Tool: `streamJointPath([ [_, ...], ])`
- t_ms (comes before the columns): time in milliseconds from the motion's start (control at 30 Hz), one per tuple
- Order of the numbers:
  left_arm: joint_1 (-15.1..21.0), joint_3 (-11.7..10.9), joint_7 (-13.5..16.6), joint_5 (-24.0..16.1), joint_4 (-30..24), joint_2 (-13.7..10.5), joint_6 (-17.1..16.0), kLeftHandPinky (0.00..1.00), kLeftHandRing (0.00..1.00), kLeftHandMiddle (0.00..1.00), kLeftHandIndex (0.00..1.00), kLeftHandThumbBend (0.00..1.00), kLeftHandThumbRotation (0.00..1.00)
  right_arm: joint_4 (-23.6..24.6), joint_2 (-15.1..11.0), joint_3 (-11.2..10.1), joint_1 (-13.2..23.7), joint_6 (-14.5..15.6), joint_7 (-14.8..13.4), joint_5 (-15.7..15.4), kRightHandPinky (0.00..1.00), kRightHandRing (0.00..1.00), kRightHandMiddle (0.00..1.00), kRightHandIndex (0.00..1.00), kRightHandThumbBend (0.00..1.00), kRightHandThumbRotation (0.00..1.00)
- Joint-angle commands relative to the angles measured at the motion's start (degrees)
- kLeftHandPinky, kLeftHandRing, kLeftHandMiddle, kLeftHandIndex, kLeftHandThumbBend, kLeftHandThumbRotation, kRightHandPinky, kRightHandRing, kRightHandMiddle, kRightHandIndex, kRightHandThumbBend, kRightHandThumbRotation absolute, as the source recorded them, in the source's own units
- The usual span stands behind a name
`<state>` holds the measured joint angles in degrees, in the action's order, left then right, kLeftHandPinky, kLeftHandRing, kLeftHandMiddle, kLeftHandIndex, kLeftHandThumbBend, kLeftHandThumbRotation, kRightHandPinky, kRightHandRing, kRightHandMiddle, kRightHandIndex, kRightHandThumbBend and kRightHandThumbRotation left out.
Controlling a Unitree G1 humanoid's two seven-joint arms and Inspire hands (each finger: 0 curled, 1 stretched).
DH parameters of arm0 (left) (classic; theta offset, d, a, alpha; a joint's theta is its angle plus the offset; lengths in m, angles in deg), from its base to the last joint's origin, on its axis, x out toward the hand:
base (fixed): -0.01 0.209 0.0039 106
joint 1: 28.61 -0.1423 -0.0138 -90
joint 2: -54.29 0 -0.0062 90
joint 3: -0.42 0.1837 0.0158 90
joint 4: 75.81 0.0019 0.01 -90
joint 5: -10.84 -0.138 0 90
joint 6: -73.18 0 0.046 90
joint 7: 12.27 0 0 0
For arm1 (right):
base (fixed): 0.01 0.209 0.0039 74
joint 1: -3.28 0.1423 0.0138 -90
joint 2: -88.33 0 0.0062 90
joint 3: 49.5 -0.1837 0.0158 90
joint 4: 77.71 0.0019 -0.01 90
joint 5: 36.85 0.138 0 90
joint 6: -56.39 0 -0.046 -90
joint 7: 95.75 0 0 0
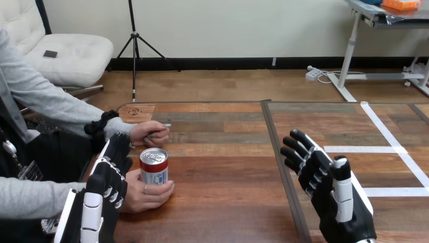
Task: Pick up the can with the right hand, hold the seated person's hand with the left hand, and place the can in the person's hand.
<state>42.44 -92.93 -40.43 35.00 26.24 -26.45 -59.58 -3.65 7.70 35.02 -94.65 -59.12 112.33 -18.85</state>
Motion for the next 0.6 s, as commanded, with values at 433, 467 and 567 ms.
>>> streamJointPath([
  [433, 2.90, -1.11, 0.96, -0.43, -3.29, 0.41, -0.72, 1.00, 0.98, 0.94, 0.92, 0.58, 1.00, 2.27, 0.46, 0.60, 3.79, 0.72, -0.29, 0.00, 0.95, 0.92, 0.92, 0.91, 0.87, 1.00],
  [467, 3.00, -1.14, 0.90, -0.37, -3.10, 0.44, -0.84, 1.00, 0.98, 0.94, 0.92, 0.58, 1.00, 2.20, 0.49, 0.62, 3.82, 0.67, -0.25, -0.01, 0.95, 0.92, 0.92, 0.91, 0.87, 1.00],
  [567, 3.13, -1.18, 0.83, -0.22, -2.81, 0.59, -0.99, 1.00, 0.98, 0.94, 0.92, 0.58, 1.00, 1.80, 0.36, 0.71, 4.01, 0.62, 0.42, 0.27, 0.96, 0.93, 0.92, 0.92, 0.86, 1.00],
])
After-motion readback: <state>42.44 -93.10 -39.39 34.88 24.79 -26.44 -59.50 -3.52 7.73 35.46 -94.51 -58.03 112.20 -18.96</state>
